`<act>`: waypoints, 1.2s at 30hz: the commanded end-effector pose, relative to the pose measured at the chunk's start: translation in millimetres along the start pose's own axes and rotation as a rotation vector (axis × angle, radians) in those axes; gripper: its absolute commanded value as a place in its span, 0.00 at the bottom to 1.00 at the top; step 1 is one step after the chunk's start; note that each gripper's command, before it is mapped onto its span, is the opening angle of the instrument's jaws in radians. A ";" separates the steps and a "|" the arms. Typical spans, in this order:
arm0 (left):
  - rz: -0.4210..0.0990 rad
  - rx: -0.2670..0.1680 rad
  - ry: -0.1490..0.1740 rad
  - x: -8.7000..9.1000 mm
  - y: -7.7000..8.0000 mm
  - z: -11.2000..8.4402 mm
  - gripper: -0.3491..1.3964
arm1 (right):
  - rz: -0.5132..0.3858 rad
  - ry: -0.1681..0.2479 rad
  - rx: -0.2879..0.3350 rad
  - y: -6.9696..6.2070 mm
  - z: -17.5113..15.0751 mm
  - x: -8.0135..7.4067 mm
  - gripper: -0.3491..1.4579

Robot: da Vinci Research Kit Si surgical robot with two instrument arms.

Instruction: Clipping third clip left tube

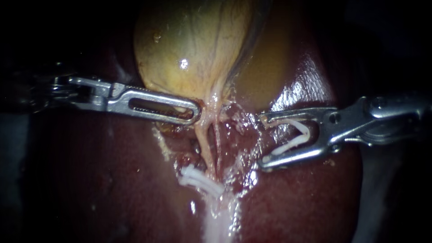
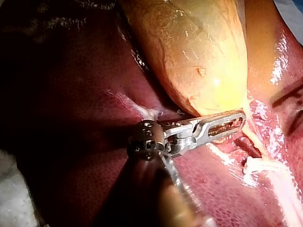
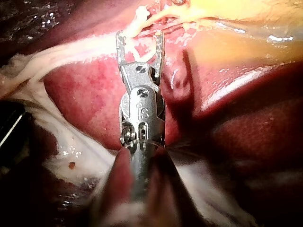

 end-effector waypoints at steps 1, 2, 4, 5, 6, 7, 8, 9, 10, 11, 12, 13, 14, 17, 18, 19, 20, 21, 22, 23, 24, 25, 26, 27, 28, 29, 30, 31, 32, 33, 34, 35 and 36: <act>0.000 0.000 0.000 0.0 0.0 -0.1 0.00 | 0.000 0.000 0.000 0.0 0.0 0.0 0.47; 0.000 -0.001 0.000 0.0 0.0 -0.1 0.00 | 0.000 0.000 0.000 0.0 0.0 0.0 0.47; -0.001 -0.001 -0.001 0.1 0.1 -0.2 0.00 | 0.000 0.000 0.000 0.0 0.0 -0.1 0.47; -0.001 -0.002 -0.002 0.1 0.1 -0.4 0.00 | 0.000 0.000 0.000 0.0 0.0 -0.1 0.47; -0.002 -0.003 -0.003 0.2 0.2 -0.5 0.00 | -0.001 0.000 0.000 0.1 0.1 -0.1 0.47; -0.003 -0.004 -0.004 0.3 0.4 -0.8 0.00 | -0.001 0.000 0.000 0.0 0.1 -0.1 0.47; -0.004 -0.006 -0.005 0.4 0.5 -1.1 0.00 | -0.001 0.000 0.000 0.0 0.1 -0.1 0.47; -0.005 -0.007 -0.006 0.6 0.7 -1.4 0.00 | -0.001 0.000 0.000 0.0 0.1 -0.1 0.47; -0.008 -0.009 -0.008 0.8 0.9 -1.8 0.00 | -0.001 0.000 0.000 0.0 0.1 -0.1 0.47; -0.010 -0.007 -0.005 1.1 1.1 -2.2 0.00 | -0.001 0.000 -0.001 0.1 0.1 -0.1 0.47; -0.012 -0.005 -0.002 1.3 1.4 -2.6 0.00 | -0.001 0.000 -0.001 0.1 0.1 -0.1 0.47; -0.015 -0.003 0.001 1.7 1.7 -3.0 0.00 | -0.001 0.000 -0.001 0.0 0.1 -0.1 0.47; -0.017 -0.001 0.000 1.9 1.9 -3.4 0.00 | -0.001 0.000 -0.001 0.1 0.2 -0.1 0.47; -0.022 -0.001 0.010 2.3 2.6 -4.5 0.00 | -0.001 0.000 -0.001 0.1 0.2 -0.1 0.47; -0.023 -0.001 0.011 2.4 2.8 -4.8 0.00 | -0.001 0.000 -0.001 0.1 0.2 -0.1 0.47; -0.025 -0.002 0.018 2.5 3.1 -5.3 0.00 | -0.001 0.000 -0.001 0.1 0.2 -0.1 0.47; -0.032 -0.001 0.020 2.6 3.4 -5.5 0.00 | -0.001 0.000 -0.001 0.1 0.2 -0.1 0.47; -0.035 -0.005 0.025 2.7 3.6 -5.8 0.00 | -0.001 0.000 -0.001 0.1 0.2 -0.1 0.47; -0.031 -0.006 0.029 2.9 4.0 -6.1 0.00 | -0.001 0.000 -0.001 0.1 0.2 -0.1 0.47; -0.028 -0.007 0.033 3.1 4.2 -6.3 0.00 | -0.001 0.000 -0.001 0.1 0.2 -0.1 0.47; -0.023 -0.005 0.035 3.3 4.4 -6.5 0.00 | -0.001 0.000 -0.001 0.1 0.2 -0.1 0.47; -0.025 -0.008 0.037 3.5 4.6 -6.6 0.00 | -0.001 0.000 -0.001 0.1 0.3 -0.1 0.47; -0.021 -0.009 0.041 3.6 4.7 -6.7 0.00 | -0.001 0.000 -0.001 0.1 0.3 -0.1 0.47; -0.021 -0.008 0.041 3.6 4.8 -6.8 0.00 | -0.001 0.000 -0.001 0.1 0.3 -0.1 0.47; -0.021 -0.008 0.042 3.6 4.8 -6.8 0.00 | -0.001 0.000 -0.001 0.1 0.3 -0.1 0.47; -0.021 -0.008 0.042 3.6 4.8 -6.8 0.00 | -0.001 0.000 -0.001 0.1 0.3 -0.1 0.47; -0.021 -0.008 0.042 3.5 4.9 -6.8 0.00 | -0.001 0.000 -0.001 0.1 0.3 -0.1 0.47; -0.021 -0.008 0.042 3.5 4.9 -6.8 0.00 | -0.001 0.000 -0.001 0.1 0.3 -0.1 0.47; -0.021 -0.008 0.042 3.5 4.9 -6.8 0.00 | -0.001 0.000 -0.001 0.1 0.3 -0.1 0.47; -0.021 -0.008 0.042 3.5 4.9 -6.8 0.00 | -0.001 0.000 -0.001 0.1 0.3 -0.1 0.47; -0.021 -0.008 0.042 3.5 4.9 -6.8 0.00 | -0.001 0.000 -0.001 0.1 0.3 -0.1 0.47; -0.021 -0.008 0.042 3.5 4.9 -6.8 0.00 | -0.001 0.000 -0.001 0.1 0.3 -0.1 0.47; -0.021 -0.008 0.042 3.5 4.9 -6.9 0.00 | -0.001 0.000 -0.001 0.1 0.3 -0.1 0.47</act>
